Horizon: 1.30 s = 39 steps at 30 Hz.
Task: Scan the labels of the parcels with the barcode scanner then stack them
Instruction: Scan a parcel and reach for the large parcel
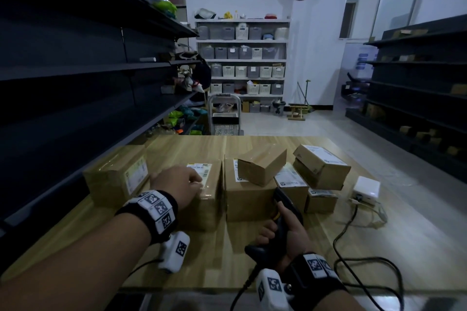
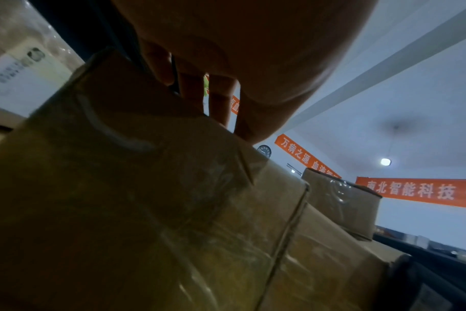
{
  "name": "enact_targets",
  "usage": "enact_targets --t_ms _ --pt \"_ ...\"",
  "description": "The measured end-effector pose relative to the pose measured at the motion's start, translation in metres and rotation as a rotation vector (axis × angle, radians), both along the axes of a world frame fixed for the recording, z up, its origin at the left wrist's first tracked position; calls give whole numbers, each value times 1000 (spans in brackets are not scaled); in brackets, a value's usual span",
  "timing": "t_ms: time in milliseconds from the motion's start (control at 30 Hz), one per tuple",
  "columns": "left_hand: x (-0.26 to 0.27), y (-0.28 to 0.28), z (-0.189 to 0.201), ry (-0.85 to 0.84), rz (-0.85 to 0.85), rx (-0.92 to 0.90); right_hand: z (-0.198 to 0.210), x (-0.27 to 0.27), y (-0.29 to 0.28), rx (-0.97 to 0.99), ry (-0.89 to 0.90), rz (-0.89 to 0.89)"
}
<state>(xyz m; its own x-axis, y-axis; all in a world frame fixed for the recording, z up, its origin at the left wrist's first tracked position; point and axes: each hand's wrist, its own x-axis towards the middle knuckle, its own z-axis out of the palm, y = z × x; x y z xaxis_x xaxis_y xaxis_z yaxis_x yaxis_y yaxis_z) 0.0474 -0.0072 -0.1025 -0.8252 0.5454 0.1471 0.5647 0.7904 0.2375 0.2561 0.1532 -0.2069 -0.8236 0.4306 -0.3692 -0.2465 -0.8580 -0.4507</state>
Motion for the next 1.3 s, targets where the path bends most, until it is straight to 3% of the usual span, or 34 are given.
enact_targets --t_ms 100,300,433,767,1033,1167,1300 --pt "1 -6 -6 -83 100 89 -4 -1 2 5 -1 5" --pt "-8 -13 -11 -402 192 259 -6 -1 4 25 -22 21" --pt "-3 -17 -16 -407 225 305 -7 -2 5 34 -23 12" --pt "17 -42 -36 -498 264 624 11 6 -12 87 -13 27" --pt "25 -66 -52 -577 179 807 16 13 -40 142 46 -10" --pt "27 -72 -58 -587 139 798 24 -2 -56 256 36 124" --pt "20 -77 -74 -513 81 707 44 -14 -72 405 -11 136"
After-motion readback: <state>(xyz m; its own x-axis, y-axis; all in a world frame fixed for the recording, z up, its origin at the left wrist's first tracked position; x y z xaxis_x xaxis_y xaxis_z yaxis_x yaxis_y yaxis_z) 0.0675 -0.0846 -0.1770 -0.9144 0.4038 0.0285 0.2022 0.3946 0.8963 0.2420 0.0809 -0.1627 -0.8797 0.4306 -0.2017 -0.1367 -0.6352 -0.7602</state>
